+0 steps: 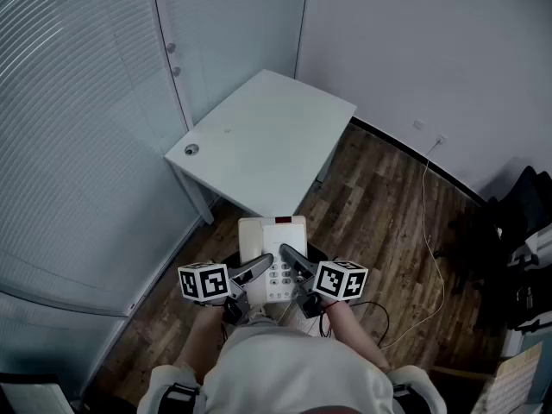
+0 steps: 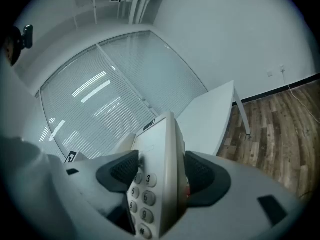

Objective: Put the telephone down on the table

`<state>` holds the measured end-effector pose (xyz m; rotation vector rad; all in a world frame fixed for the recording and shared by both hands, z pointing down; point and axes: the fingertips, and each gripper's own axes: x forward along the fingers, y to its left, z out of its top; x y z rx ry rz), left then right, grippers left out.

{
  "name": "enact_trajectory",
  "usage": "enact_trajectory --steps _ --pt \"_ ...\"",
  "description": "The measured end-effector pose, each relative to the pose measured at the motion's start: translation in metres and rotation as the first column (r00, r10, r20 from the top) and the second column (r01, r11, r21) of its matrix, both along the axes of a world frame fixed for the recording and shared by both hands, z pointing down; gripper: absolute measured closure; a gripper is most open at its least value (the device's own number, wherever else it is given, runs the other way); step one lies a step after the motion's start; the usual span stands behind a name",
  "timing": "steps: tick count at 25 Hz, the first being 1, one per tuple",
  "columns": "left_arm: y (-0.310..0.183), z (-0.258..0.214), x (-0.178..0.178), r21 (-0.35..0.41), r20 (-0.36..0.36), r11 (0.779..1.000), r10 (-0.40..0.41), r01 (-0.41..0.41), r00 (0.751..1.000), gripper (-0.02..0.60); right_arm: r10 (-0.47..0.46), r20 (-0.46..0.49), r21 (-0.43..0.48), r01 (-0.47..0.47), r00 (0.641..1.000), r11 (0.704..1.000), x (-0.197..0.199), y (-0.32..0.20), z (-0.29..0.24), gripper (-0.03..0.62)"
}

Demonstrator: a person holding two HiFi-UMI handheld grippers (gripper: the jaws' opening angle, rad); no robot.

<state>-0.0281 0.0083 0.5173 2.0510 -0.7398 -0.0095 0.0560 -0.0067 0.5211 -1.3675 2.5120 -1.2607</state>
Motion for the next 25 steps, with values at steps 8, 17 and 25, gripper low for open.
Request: enact_trajectory --steps 8,17,25 --pt "0.13 0.005 0.018 -0.03 0.008 0.999 -0.033 0.034 0.999 0.161 -0.033 0.03 -0.032 0.034 0.999 0.999 0.018 0.128 0.006 0.29" --pt "0.193 0.007 0.009 -0.049 0.004 0.998 -0.028 0.028 1.0 0.161 -0.028 0.019 -0.022 0.028 0.999 0.999 0.008 0.19 0.007 0.29" --pt "0.202 -0.004 -0.02 -0.017 0.022 1.0 -0.026 0.026 0.999 0.161 -0.024 0.044 0.003 0.024 0.999 1.0 -0.02 0.199 -0.001 0.29"
